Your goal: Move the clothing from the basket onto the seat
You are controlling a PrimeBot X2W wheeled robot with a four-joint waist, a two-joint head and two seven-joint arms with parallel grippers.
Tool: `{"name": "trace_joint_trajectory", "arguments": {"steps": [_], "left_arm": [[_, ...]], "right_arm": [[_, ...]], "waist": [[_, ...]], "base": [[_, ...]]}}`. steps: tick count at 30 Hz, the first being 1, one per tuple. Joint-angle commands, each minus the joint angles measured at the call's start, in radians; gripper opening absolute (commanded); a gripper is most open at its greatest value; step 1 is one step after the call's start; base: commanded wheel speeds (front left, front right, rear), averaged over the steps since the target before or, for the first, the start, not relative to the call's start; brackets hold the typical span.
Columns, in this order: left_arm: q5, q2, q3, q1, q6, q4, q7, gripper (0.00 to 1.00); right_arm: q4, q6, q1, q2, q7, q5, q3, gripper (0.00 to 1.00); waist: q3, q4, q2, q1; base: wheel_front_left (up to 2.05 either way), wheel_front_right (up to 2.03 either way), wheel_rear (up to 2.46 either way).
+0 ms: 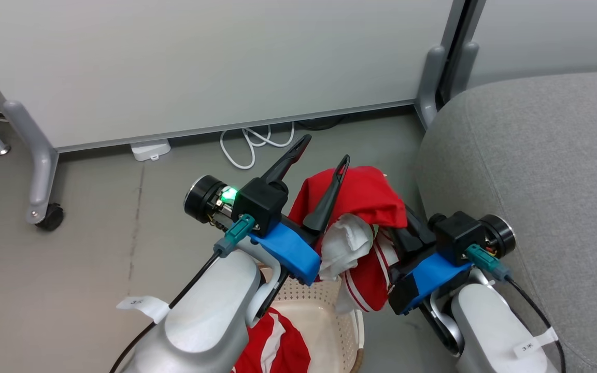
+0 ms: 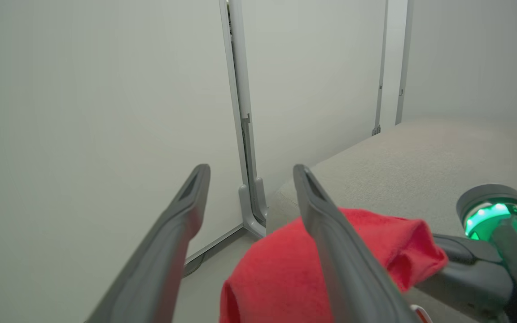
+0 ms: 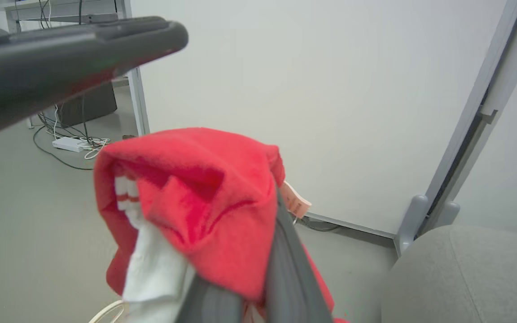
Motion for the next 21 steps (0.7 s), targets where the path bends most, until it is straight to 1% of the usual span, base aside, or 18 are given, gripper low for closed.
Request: {"name": "trace_joint_trajectory", "arguments": {"steps": [1,15,21], "left_arm": [[0.004,0.007,0.0,0.009,0.003,-0.004,-0.003,1.0],[0.024,0.005,-0.019,0.029,-0.003,-0.024,-0.005,1.0],[0.033,0.002,-0.029,0.023,-0.008,-0.021,-0.004,1.0]], "right_arm": [[-0.012,0.0,0.01,-0.002,-0.004,-0.001,-0.009,0.0],[-0.143,0.0,0.107,-0.046,-0.004,0.014,-0.137,0.0],[-0.187,0.0,0.153,-0.055,-0.004,0.017,-0.173,0.0]], "waist": [[0.01,-0.016,0.0,0.0],[0.05,-0.15,0.0,0.0],[0.066,-0.214,0.0,0.0]], "base": [[0.0,0.0,0.0],[0.0,0.0,0.0],[0.0,0.0,0.0]]}}
